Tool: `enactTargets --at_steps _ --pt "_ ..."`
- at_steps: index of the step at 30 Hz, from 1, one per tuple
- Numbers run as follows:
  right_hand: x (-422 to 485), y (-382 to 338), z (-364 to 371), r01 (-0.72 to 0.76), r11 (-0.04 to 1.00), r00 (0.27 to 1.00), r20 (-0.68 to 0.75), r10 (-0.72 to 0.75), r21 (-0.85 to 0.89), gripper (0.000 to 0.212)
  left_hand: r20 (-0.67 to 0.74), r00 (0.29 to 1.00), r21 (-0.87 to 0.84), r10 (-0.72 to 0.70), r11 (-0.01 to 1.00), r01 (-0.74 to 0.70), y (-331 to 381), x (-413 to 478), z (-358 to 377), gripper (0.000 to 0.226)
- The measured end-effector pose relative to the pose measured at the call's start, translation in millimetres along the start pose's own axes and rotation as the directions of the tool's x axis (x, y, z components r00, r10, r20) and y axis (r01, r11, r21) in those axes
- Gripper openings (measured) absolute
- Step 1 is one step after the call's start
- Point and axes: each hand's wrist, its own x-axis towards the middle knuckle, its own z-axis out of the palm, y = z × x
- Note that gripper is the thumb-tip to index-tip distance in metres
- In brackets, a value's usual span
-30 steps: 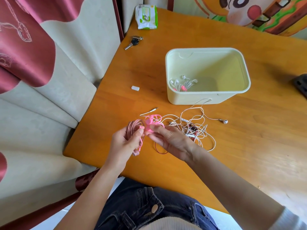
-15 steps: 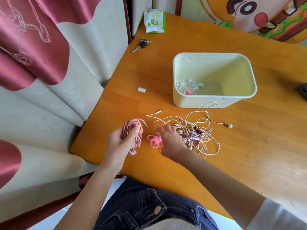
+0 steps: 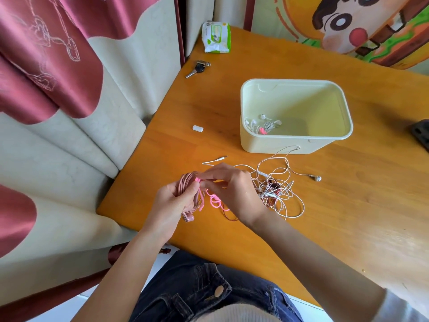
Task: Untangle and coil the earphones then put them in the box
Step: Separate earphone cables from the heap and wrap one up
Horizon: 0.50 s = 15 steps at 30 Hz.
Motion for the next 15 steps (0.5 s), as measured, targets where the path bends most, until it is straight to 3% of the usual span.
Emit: enactTargets --at_steps 6,9,15 --pt "-8 2 5 0.075 0.995 0.992 -0.101 -0.081 -0.06 0.007 -0.008 1.0 -0.128 -0.026 0.991 0.025 1 3 5 0.045" --pt "-12 -1 7 0.03 0.999 0.994 -0.101 -0.031 -0.009 0.005 -0.002 1.0 -0.118 -0.013 0.993 0.013 7 3 9 0.032" --pt "-10 -6 3 -0.05 0.994 0.983 -0.171 0.067 0.098 0.003 0.031 0.998 -0.084 0.059 0.995 -0.057 11 5 14 0.038"
